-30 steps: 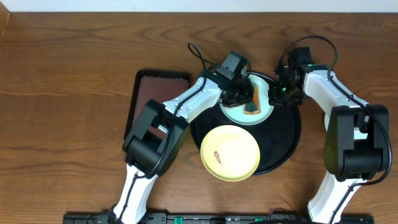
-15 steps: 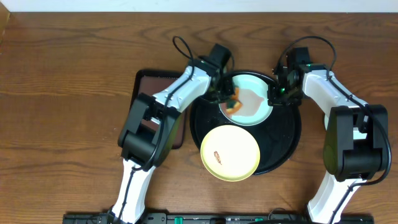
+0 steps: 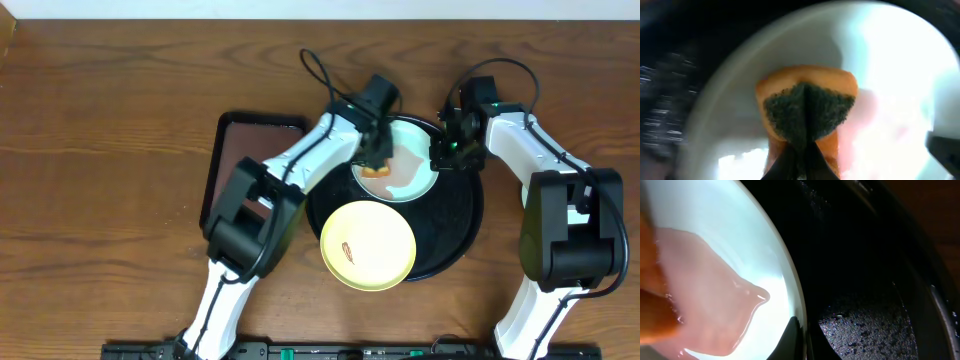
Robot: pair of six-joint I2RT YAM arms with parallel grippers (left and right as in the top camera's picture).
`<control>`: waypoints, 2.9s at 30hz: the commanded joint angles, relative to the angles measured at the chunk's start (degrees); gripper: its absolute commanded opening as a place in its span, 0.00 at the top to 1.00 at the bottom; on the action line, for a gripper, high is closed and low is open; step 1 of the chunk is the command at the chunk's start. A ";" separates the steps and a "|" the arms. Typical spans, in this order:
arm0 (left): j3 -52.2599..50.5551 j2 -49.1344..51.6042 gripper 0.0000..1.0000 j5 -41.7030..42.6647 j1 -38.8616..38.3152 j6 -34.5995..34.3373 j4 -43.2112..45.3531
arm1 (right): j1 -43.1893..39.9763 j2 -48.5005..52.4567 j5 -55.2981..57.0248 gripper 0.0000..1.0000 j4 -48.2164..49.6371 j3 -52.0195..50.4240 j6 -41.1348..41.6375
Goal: Clean dirty plates on tray and stack at the side
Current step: 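Scrub the green plate with the sponge while right gripper holds rim, then return the sponge to the brown tray and raise the left arm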
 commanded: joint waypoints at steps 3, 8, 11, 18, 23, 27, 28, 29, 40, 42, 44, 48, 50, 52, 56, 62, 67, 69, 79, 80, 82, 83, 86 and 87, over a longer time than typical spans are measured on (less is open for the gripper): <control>0.17 2.08 0.93 -0.26 -3.10 -1.68 0.42 | 0.66 0.76 0.63 0.99 -0.85 -0.46 -1.03; 0.15 2.08 0.93 -4.76 -1.09 -0.66 -2.89 | 0.68 0.76 0.63 0.99 -0.96 -0.46 -1.03; 0.15 2.08 0.92 -13.14 0.85 2.03 -7.28 | 0.68 0.76 0.63 0.99 -0.96 -0.46 -1.03; 0.15 2.08 0.93 -23.65 2.80 6.58 -9.79 | 0.68 0.76 0.63 0.99 -1.05 -0.46 -1.03; 0.57 2.01 0.93 -29.14 2.73 9.05 -10.75 | 0.66 0.76 0.63 0.99 -1.18 -0.46 -1.03; 3.45 1.66 0.93 -30.71 2.73 9.05 -13.38 | 0.66 0.76 0.63 0.99 -1.18 -0.46 -1.03; 4.22 1.44 0.93 -30.69 2.73 9.03 -13.84 | 0.66 0.76 0.63 0.99 -1.20 -0.46 -1.03; 5.20 1.14 0.93 -30.69 2.73 9.03 -14.32 | 0.66 0.76 0.63 0.99 -1.20 -0.46 -1.03; 10.62 -6.45 0.92 -26.95 3.61 7.96 -19.10 | 0.66 0.76 0.66 0.99 -1.18 -0.46 -1.05; 10.62 -8.61 0.93 -25.05 4.37 6.99 -20.63 | 0.66 0.76 0.66 0.99 -1.18 -0.46 -1.03; 10.62 -11.78 0.93 -21.77 6.03 6.69 -22.93 | 0.66 0.76 0.63 0.99 -1.16 -0.46 -1.03; 10.60 -17.18 0.93 -14.12 10.03 6.08 -26.08 | 0.66 0.76 0.63 0.99 -1.18 -0.46 -1.03; 10.60 -18.03 0.93 -8.87 10.88 7.34 -25.24 | 0.66 0.76 0.63 0.99 -1.05 -0.46 -1.05; 10.60 -17.79 0.93 -6.58 10.78 9.25 -24.83 | 0.66 0.76 0.63 0.99 -0.90 -0.46 -1.05; 9.73 -17.49 0.93 -6.67 11.61 9.25 -28.35 | 0.66 0.76 0.63 0.99 -0.92 -0.46 -1.05; 9.68 -17.81 0.93 -12.68 17.22 9.29 -36.74 | 0.66 0.76 0.63 0.99 -0.74 -0.46 -1.05; 2.97 -17.79 0.93 -13.75 21.53 10.19 -37.86 | 0.61 0.76 0.63 0.99 -0.59 -0.46 -1.03; -4.72 -17.79 0.92 -13.51 22.36 10.14 -34.10 | 0.61 0.76 0.63 0.99 -0.50 -0.46 -1.03; -13.92 -18.14 0.83 -13.70 24.04 10.14 -24.09 | 0.61 0.76 0.63 0.99 -0.52 -0.46 -1.03; -13.86 -18.53 0.77 -13.70 24.41 10.14 -24.09 | 0.61 0.76 0.63 0.99 -0.52 -0.46 -1.03; -13.66 -19.80 0.66 -13.51 25.00 10.19 -24.63 | 0.61 0.76 0.63 0.99 -0.52 -0.46 -1.03; -13.62 -20.81 0.63 -13.42 25.35 10.16 -25.05 | 0.61 0.76 0.63 0.99 -0.50 -0.46 -1.03; -13.62 -26.05 0.47 -11.69 26.88 10.16 -26.43 | 0.61 0.76 0.63 0.99 -0.33 -0.46 -1.03; -13.60 -28.24 0.43 -11.26 27.56 10.16 -27.06 | 0.61 0.76 0.61 0.99 -0.28 -0.46 -1.03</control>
